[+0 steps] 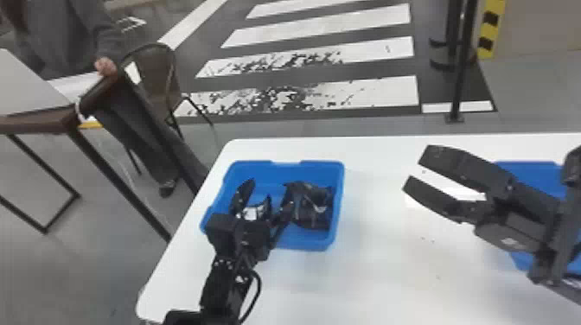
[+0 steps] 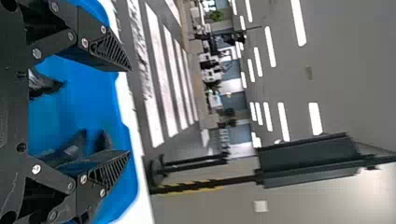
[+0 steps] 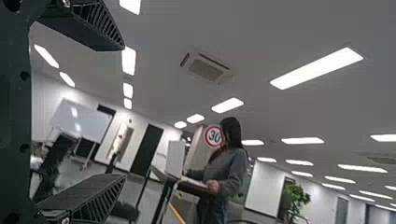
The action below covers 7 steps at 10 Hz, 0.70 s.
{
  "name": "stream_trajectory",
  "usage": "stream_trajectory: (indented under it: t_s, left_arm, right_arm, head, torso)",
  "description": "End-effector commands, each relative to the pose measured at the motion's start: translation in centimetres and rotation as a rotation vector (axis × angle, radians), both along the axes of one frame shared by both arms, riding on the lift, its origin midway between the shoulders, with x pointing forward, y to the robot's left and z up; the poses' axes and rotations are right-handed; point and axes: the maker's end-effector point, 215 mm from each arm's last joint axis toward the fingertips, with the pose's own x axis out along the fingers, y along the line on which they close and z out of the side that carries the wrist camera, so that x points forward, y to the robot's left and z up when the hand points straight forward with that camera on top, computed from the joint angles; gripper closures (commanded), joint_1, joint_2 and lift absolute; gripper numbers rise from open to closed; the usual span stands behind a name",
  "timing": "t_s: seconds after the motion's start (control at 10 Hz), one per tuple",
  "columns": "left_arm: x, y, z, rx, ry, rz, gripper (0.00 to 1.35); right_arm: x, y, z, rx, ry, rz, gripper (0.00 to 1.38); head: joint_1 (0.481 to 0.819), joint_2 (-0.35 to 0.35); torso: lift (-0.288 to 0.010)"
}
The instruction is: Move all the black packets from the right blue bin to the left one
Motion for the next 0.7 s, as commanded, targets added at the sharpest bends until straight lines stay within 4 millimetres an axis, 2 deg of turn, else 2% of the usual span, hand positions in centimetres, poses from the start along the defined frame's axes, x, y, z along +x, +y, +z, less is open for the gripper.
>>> stream_trajectory:
  t_s: [0.0,0.1,0.2,0.4,0.5,0.6]
  left_arm:
    - [-2.6,-3.3,6.0,-0.128,-0.116,-0.060,0.33]
    - [-4.5,-5.5,9.8,-0.187,-0.171,-0.105,0.33]
    - [-6.9,-7.1,12.7,-0.247,-0.206,-0.138,0.33]
    - [-10.0,-10.1,15.0,-0.366,-0.202,-0.196,0.33]
    - [-10.7,-11.2,16.1,-0.375,-0.199,-0.224,0.33]
    - [-10.9,-11.5,16.3,-0.387,-0.195,-0.232,0.33]
  right_arm:
    - [2.2,-2.4,-2.6,-0.130,-0.036,-0.089,0.04]
    - [3.1,-3.8,-4.2,-0.195,-0.044,-0.130,0.05]
    - [4.3,-5.7,-6.2,-0.276,-0.041,-0.184,0.05]
    - [7.4,-11.7,-10.3,-0.492,-0.057,-0.345,0.07]
    - [8.9,-15.4,-11.8,-0.648,-0.086,-0.441,0.07]
    - [10.6,-19.9,-12.8,-0.830,-0.114,-0.548,0.07]
  head:
    - [0.695,0.350]
    - [0.695,0.319]
    - [0.695,0.276]
    - [0.695,0.212]
    - [0.695,0.147]
    - [0.695,0.082]
  torso:
    - [-0.140]
    - [-0.140]
    - [-0.140]
    - [-0.140]
    - [-0.140]
    - [-0.140]
